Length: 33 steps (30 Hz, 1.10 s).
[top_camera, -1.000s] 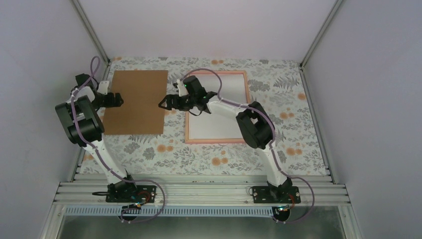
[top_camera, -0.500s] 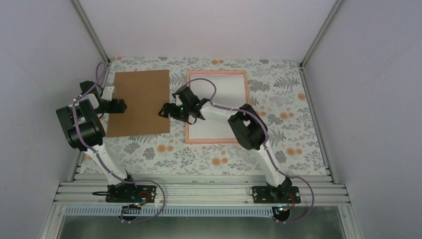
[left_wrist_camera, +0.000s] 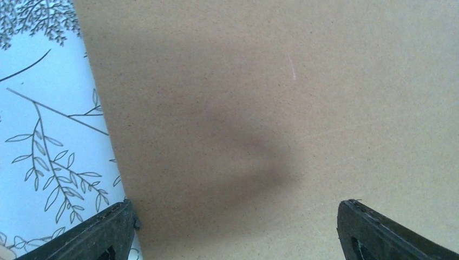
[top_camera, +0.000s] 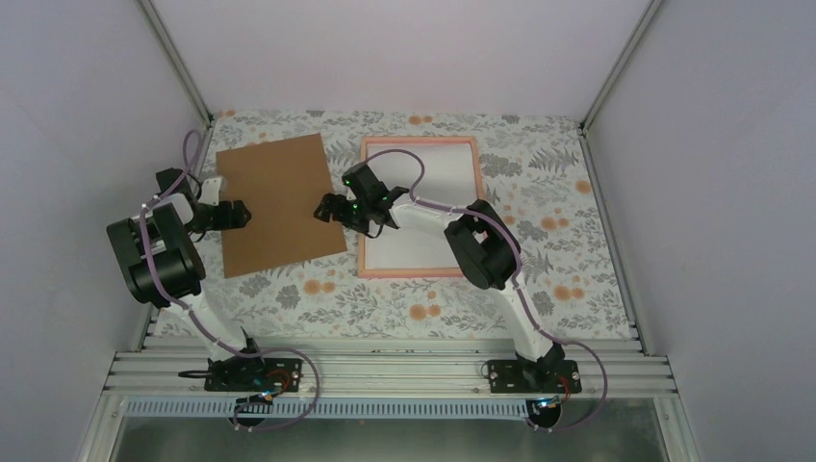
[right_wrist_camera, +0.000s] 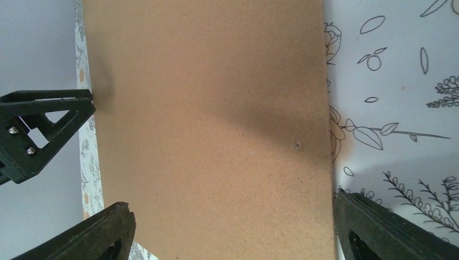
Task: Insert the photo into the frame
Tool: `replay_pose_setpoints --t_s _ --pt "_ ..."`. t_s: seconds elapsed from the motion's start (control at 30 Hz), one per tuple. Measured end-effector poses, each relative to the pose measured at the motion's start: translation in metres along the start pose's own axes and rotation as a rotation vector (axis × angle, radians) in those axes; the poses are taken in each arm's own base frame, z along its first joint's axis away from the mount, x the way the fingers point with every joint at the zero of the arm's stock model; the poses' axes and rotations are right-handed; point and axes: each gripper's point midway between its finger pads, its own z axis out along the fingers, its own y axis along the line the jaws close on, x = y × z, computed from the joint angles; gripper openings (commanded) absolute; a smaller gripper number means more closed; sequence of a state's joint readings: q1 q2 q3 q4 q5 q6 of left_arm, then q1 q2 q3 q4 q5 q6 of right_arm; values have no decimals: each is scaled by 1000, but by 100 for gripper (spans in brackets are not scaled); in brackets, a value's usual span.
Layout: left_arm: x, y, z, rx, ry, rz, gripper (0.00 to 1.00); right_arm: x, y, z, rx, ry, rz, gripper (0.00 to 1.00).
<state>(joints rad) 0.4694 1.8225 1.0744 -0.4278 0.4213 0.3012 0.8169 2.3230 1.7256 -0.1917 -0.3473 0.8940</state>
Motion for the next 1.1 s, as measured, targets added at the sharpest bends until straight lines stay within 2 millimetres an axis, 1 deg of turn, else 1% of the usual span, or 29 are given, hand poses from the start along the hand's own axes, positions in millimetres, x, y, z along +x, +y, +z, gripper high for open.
replay_pose_setpoints --t_s 0.23,0.4,0.47,0.67,0.77,0.97,1.1 --pt "1 4 0 3 -4 -69 92 -1 -2 0 62 -28 1 91" --pt "2 3 2 8 -8 -69 91 6 2 5 101 -44 -39 91" --pt "3 3 3 15 -19 -67 91 7 3 6 102 -45 -48 88" --pt "0 5 4 54 -53 -59 87 7 7 7 47 -27 -41 85" --pt "-5 7 6 75 -69 -52 87 8 13 6 -1 0 -29 85" --pt "-14 13 9 78 -106 -32 87 15 24 3 -72 58 -9 81" --pt "-15 15 9 76 -115 -18 86 20 35 -5 -114 82 -13 80"
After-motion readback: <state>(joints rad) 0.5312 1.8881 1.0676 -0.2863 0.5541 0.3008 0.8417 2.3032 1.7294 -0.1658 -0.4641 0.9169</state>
